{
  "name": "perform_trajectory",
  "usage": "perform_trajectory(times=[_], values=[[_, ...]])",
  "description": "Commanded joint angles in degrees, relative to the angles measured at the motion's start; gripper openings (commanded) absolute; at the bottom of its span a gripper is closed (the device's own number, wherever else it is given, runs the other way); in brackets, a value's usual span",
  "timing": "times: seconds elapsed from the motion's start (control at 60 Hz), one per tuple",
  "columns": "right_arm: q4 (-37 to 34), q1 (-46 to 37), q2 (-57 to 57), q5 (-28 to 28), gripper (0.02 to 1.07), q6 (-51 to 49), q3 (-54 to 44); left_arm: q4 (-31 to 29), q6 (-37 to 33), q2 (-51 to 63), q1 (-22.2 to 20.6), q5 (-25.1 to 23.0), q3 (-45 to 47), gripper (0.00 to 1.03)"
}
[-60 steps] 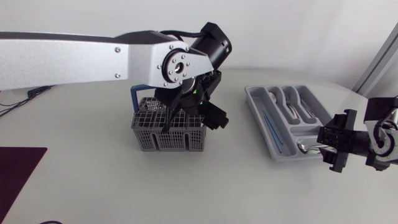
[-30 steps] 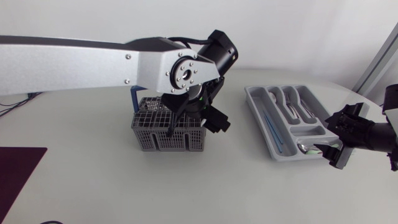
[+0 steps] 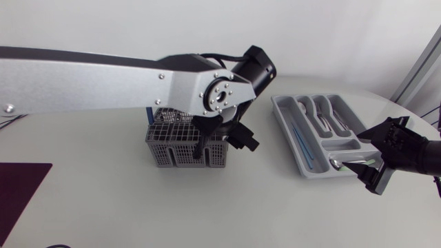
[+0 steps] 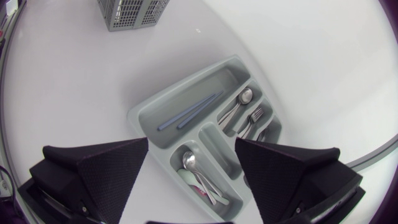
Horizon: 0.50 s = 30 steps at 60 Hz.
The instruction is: Unload the cutlery basket into the drawer organizer.
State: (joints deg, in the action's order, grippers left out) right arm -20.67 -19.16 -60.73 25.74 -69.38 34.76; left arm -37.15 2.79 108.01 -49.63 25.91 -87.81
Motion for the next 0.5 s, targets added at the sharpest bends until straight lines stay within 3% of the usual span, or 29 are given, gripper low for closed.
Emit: perform_trajectory(times=[0.0,0.15,0.483], values=[[-0.8,0.3,0.6,0.5,1.02,1.0,-2.1,0.2,-0.2,1.7,-1.4,1.3,0.4,0.59],[-0.6,0.2,1.4,0.9,1.02,0.9,-3.0,0.2,-0.2,2.4,-1.4,2.7,0.1,0.59],[-0.5,0.2,3.2,1.6,1.02,0.7,-4.5,0.1,-0.4,4.3,-0.5,3.4,-1.1,0.28]])
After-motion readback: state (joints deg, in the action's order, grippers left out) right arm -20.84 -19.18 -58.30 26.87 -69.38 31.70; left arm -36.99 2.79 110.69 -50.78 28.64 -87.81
